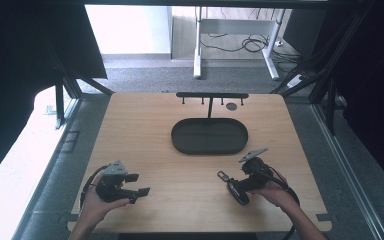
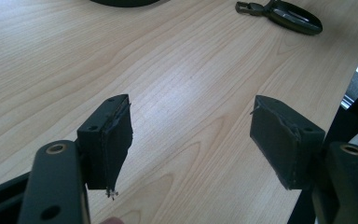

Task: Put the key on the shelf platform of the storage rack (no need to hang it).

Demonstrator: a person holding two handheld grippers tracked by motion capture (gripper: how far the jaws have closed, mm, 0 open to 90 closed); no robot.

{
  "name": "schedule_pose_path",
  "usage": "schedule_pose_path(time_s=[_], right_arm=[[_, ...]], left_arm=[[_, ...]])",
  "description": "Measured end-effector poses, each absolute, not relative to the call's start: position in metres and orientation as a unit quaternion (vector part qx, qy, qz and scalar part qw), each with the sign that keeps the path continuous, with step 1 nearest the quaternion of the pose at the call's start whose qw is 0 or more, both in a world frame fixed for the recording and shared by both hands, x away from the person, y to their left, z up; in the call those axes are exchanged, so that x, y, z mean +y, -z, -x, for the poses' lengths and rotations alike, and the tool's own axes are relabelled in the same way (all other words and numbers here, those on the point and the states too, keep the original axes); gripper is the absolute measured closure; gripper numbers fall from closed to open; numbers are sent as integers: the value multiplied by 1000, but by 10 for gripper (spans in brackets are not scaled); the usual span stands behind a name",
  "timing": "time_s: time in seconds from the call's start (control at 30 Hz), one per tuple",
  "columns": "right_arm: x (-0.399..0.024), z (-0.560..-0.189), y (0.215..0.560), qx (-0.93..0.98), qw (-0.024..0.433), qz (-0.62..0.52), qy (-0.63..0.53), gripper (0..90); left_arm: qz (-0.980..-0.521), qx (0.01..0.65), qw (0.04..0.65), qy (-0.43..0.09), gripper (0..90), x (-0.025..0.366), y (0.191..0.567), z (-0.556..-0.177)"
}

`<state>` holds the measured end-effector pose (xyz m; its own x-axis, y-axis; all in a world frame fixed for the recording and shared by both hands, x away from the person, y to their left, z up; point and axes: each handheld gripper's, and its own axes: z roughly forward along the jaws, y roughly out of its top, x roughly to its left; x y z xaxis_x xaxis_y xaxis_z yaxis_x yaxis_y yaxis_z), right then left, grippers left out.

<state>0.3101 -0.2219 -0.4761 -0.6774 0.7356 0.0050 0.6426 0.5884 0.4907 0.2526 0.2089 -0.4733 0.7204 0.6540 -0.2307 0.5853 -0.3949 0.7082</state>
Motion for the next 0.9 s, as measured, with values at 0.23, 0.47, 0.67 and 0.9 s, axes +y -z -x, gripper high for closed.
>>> schedule_pose_path(time_s=[0.23, 0.47, 0.67, 0.9], right_arm=[[-214, -310, 486, 892, 103, -384, -217, 271], [-208, -309, 494, 896, 101, -381, -202, 270], [-207, -311, 499, 897, 94, -384, -197, 275], [-204, -309, 503, 901, 89, -379, -190, 305]], left_arm=[[-835, 371, 404, -42, 299, 209, 474, -253], [-834, 372, 406, -41, 297, 209, 473, -252], [-833, 372, 407, -43, 297, 210, 472, -252], [-833, 372, 408, -43, 297, 211, 472, -252]])
